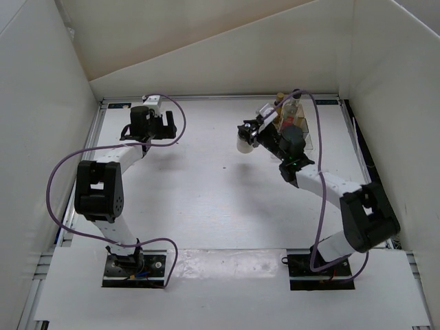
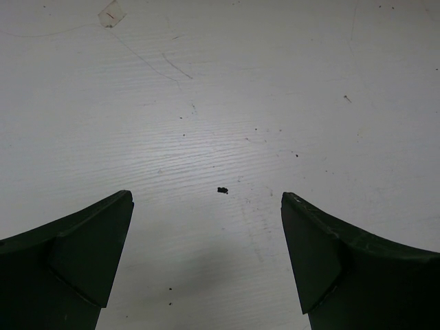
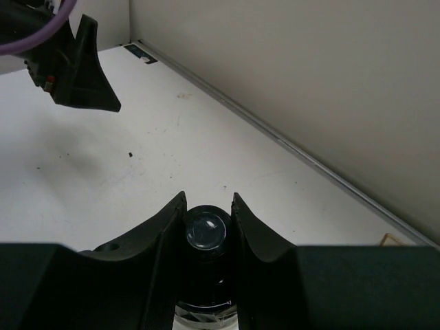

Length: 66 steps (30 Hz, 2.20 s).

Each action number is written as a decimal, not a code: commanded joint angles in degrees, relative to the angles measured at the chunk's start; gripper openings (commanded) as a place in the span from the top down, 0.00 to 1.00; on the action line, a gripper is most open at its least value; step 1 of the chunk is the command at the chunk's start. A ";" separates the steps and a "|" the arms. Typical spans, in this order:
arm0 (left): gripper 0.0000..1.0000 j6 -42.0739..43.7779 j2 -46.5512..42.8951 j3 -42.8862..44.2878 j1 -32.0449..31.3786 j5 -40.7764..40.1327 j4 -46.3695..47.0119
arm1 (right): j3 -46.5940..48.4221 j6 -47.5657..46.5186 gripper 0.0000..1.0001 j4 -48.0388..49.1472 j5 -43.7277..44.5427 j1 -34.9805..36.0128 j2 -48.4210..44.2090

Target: Organize the condiment bottles

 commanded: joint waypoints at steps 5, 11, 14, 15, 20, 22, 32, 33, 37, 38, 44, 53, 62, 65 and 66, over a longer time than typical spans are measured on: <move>0.00 0.84 -2.62 2.33 -1.86 -0.17 -0.84 | -7.13 -4.05 1.00 3.96 6.19 -2.69 -10.70; 0.00 1.55 -2.09 3.21 -2.83 -0.78 -1.45 | -12.22 -3.35 1.00 9.30 9.09 -8.49 -13.79; 0.00 1.72 -1.66 4.00 -3.18 -1.04 -1.72 | -13.20 -2.74 1.00 12.66 9.97 -11.21 -12.48; 0.00 1.90 -1.39 4.17 -3.27 -1.04 -1.98 | -12.94 -2.65 1.00 12.84 10.06 -11.74 -12.04; 0.00 2.34 -0.34 5.58 -3.62 -1.48 -2.59 | -11.09 -1.42 1.00 15.56 10.85 -15.34 -8.96; 0.00 2.51 0.36 6.28 -3.71 -1.40 -2.95 | -10.65 -0.98 1.00 17.22 11.11 -16.05 -7.29; 0.00 3.04 3.53 9.36 -3.71 -1.48 -3.91 | -6.70 3.33 1.00 23.74 11.38 -21.15 1.58; 0.00 3.22 3.88 9.62 -3.79 -1.40 -4.26 | -5.74 3.76 1.00 23.82 11.38 -21.50 3.33; 0.00 3.48 4.76 10.50 -3.80 -1.57 -4.62 | -3.45 4.56 1.00 24.36 11.03 -22.20 6.60; 0.00 3.57 4.85 10.85 -3.71 -1.66 -4.70 | -3.18 4.65 1.00 24.61 11.11 -22.47 7.73; 0.00 3.39 6.17 11.65 -3.80 -1.66 -5.06 | -0.81 5.70 1.00 24.53 10.67 -22.91 11.96; 0.00 3.22 6.96 11.21 -3.79 -1.66 -4.62 | -3.62 5.53 1.00 26.02 11.12 -21.42 14.33; 0.00 3.13 5.82 8.75 -3.88 -1.75 -2.60 | -9.32 5.00 1.00 29.80 14.09 -19.39 14.69; 0.00 2.87 5.99 8.75 -4.15 -2.62 -2.51 | -11.35 4.74 1.00 31.03 14.89 -18.34 14.25; 0.00 2.52 6.08 8.31 -4.15 -2.71 -2.07 | -11.70 4.65 1.00 31.21 16.81 -17.99 14.16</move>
